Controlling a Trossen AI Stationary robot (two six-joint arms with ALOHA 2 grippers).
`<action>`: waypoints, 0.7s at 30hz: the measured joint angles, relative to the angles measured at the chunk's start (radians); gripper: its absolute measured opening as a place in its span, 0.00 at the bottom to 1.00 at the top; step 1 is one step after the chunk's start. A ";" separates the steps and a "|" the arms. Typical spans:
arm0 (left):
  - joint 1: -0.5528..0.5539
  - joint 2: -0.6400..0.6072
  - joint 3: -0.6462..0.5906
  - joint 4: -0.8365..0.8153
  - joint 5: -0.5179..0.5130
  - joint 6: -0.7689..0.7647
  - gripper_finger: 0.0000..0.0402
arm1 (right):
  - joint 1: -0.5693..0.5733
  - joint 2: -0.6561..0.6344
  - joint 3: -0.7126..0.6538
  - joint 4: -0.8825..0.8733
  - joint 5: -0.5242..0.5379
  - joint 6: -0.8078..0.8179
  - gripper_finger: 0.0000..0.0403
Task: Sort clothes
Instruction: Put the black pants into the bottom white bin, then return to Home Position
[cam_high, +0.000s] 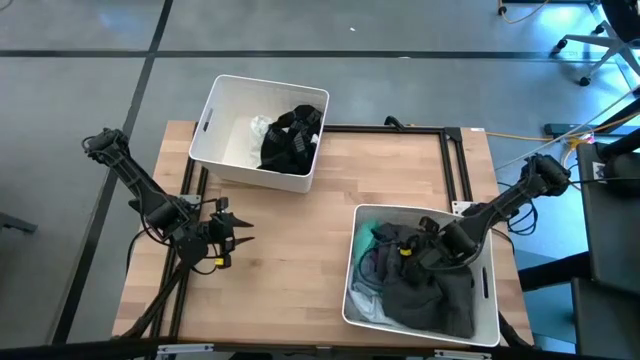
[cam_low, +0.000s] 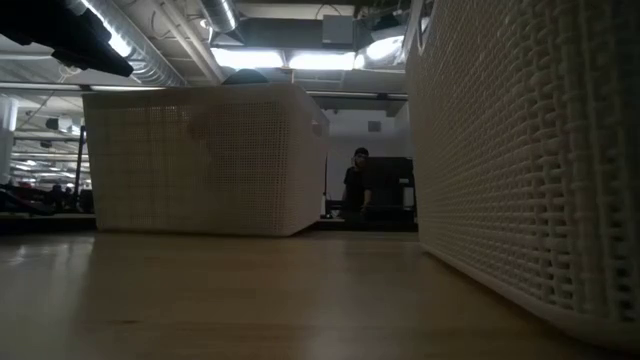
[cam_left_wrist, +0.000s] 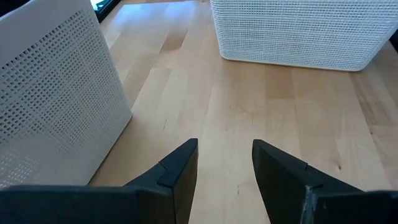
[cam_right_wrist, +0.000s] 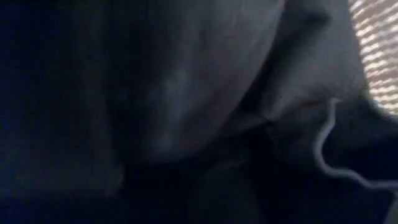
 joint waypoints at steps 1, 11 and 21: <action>0.000 0.000 0.000 0.000 0.000 0.001 0.36 | -0.010 -0.001 -0.008 0.003 -0.039 -0.001 0.45; 0.000 0.000 0.000 0.023 -0.002 0.057 0.36 | -0.102 -0.055 0.332 -0.236 -0.129 -0.072 0.45; 0.056 0.000 0.000 0.175 -0.030 0.285 0.36 | -0.142 -0.054 0.529 -0.232 0.536 -0.530 0.45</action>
